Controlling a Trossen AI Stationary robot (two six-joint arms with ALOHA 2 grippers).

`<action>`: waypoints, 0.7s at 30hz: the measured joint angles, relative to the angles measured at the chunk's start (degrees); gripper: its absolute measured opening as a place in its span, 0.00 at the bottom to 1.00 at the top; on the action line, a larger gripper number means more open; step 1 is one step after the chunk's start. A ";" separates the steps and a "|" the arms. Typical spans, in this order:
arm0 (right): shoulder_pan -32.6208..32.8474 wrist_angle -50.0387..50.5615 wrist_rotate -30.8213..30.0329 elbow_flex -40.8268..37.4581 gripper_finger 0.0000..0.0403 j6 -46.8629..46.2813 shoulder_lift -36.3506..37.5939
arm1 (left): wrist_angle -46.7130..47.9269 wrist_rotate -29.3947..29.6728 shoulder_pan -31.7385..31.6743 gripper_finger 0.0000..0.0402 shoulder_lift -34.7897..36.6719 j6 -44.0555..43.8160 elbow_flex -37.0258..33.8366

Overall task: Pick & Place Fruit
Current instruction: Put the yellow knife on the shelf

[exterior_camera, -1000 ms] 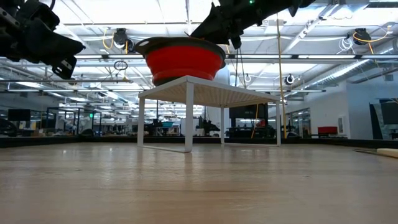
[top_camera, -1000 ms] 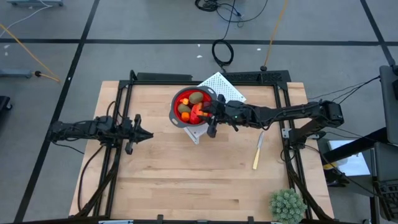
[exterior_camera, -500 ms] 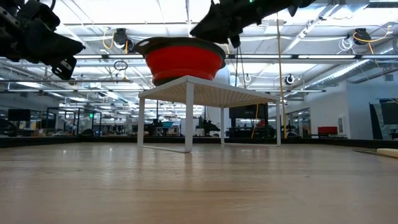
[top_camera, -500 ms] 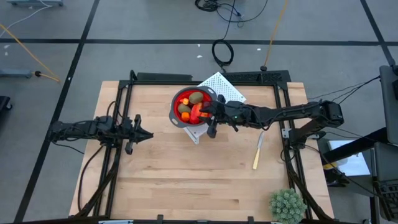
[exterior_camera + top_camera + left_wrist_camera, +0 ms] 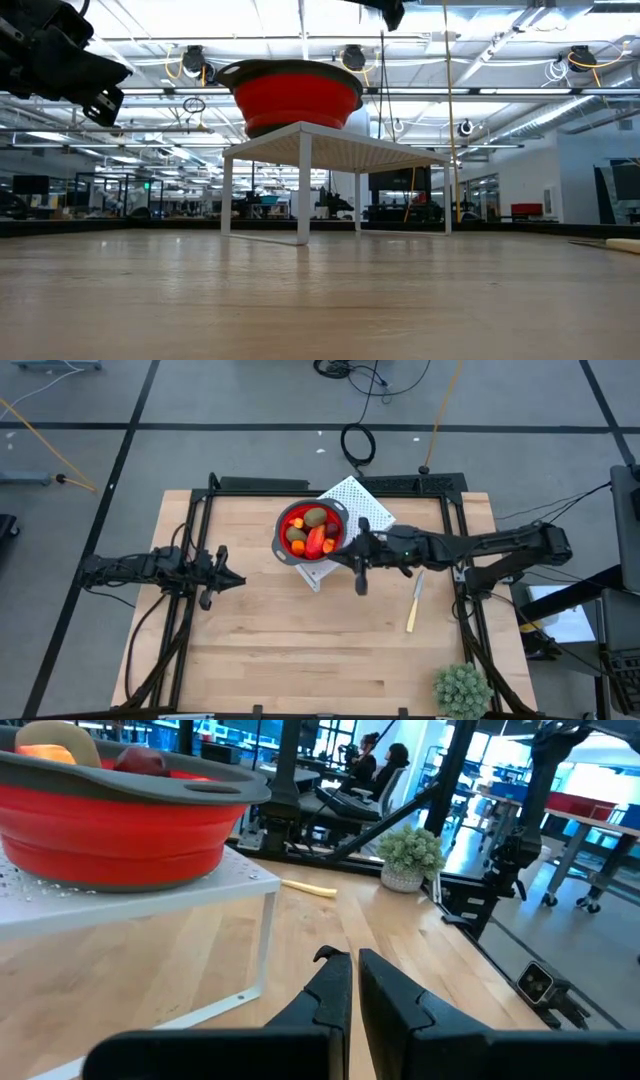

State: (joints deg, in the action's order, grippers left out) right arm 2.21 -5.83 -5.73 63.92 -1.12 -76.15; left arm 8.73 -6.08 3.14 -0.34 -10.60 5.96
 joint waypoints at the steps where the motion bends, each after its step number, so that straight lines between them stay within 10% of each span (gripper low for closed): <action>1: 0.39 0.82 0.03 0.00 0.02 0.54 0.36 | 0.04 -0.01 0.00 0.05 0.00 0.02 0.00; 10: 0.97 4.07 -0.07 -2.80 0.00 -1.91 5.58 | 1.05 -0.04 0.00 0.05 -0.02 1.19 0.00; 21: 1.28 -10.63 -0.29 -23.84 0.00 -12.80 20.96 | 0.99 -0.02 0.00 0.05 -0.02 4.68 0.02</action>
State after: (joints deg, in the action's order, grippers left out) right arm 3.49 -16.45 -6.02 40.09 -13.92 -55.19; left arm 9.72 -6.10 3.14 -0.36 -5.92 5.98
